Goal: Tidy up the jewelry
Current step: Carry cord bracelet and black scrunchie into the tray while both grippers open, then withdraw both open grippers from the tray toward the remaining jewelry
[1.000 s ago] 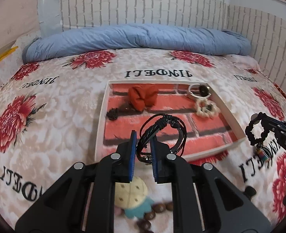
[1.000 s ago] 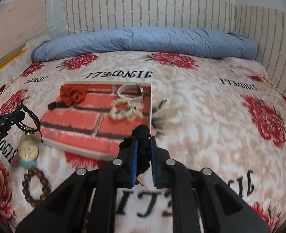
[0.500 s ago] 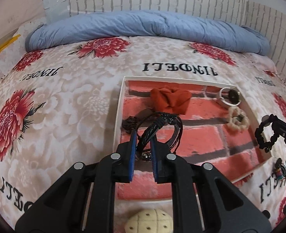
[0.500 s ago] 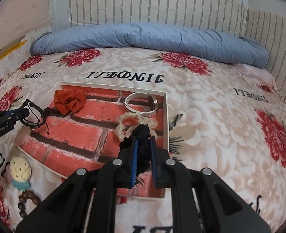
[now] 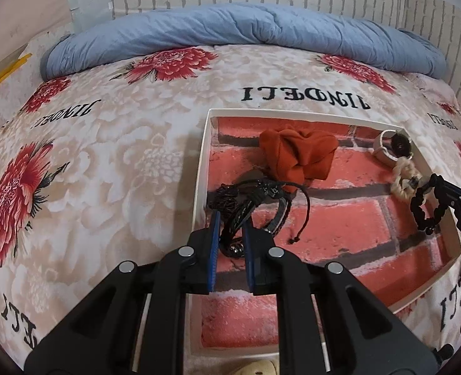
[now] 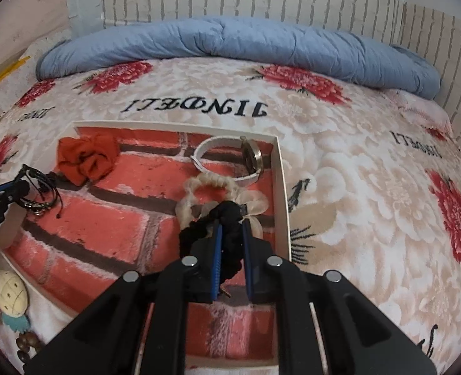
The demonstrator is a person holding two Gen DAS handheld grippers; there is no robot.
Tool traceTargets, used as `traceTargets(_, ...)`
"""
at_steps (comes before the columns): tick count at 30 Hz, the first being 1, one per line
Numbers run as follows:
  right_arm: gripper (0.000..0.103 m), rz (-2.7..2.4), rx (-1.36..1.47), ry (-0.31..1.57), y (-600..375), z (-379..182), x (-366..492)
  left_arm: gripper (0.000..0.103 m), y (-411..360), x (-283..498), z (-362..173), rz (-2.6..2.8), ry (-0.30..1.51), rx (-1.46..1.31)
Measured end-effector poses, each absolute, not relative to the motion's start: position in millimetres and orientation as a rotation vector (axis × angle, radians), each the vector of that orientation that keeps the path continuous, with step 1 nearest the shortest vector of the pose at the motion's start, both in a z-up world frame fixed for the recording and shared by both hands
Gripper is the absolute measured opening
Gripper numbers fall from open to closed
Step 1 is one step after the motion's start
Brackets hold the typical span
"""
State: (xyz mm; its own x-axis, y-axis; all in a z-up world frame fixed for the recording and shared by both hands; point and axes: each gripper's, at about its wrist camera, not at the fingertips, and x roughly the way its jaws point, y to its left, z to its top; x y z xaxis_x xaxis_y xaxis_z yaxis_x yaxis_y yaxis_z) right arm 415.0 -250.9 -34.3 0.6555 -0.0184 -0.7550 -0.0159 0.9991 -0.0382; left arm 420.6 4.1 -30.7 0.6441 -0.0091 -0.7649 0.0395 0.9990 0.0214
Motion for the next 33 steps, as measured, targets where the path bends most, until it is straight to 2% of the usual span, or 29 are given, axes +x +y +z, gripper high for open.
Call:
traceTargets(5, 0.013, -0.015, 0.004, 0.891, -256.3, -50.8, 427.4, 0.013, 3.5, 424.2, -35.7, -0.023, 0.875, 0.045)
traceTargets(15, 0.013, -0.024, -0.123, 0.939, -241.6, -67.1, 436.7, 0.013, 0.7, 428.4, -46.5, -0.01, 0.893, 0.097)
traceTargets(18, 0.015, -0.019, -0.12, 0.952, -241.2, -65.3, 436.6, 0.017, -0.6, 427.3, -46.2, -0.014, 0.903, 0.101)
traceTargets(20, 0.015, -0.017, -0.122, 0.953, -240.8, -62.8, 434.3, 0.035, -1.3, 423.9, -43.0, -0.011, 0.895, 0.103)
traceTargets(21, 0.018, -0.008, -0.114, 0.955, -241.8, -60.7, 432.3, 0.038, -1.5, 421.1, -40.6, -0.015, 0.888, 0.101)
traceTargets(24, 0.051, 0.037, -0.077, 0.934, -246.1, -50.2, 423.7, 0.052, -3.4, 411.2, -31.4, -0.032, 0.873, 0.099)
traceTargets(26, 0.052, 0.047, -0.085, 0.918, -247.3, -39.8, 416.9, 0.067, -7.1, 401.0, -23.1, -0.026, 0.846, 0.125)
traceTargets(27, 0.053, 0.052, -0.077, 0.916, -248.8, -35.4, 414.9, 0.069, -9.5, 395.7, -19.0, -0.027, 0.833, 0.137)
traceTargets(31, 0.069, 0.068, -0.033, 0.877, -258.7, -6.8, 402.3, 0.08, -11.9, 379.9, -5.3, -0.037, 0.81, 0.139)
traceTargets(33, 0.074, 0.058, -0.034, 0.855, -262.5, 6.6, 394.7, 0.085, -10.9, 369.5, 4.9, -0.037, 0.787, 0.136)
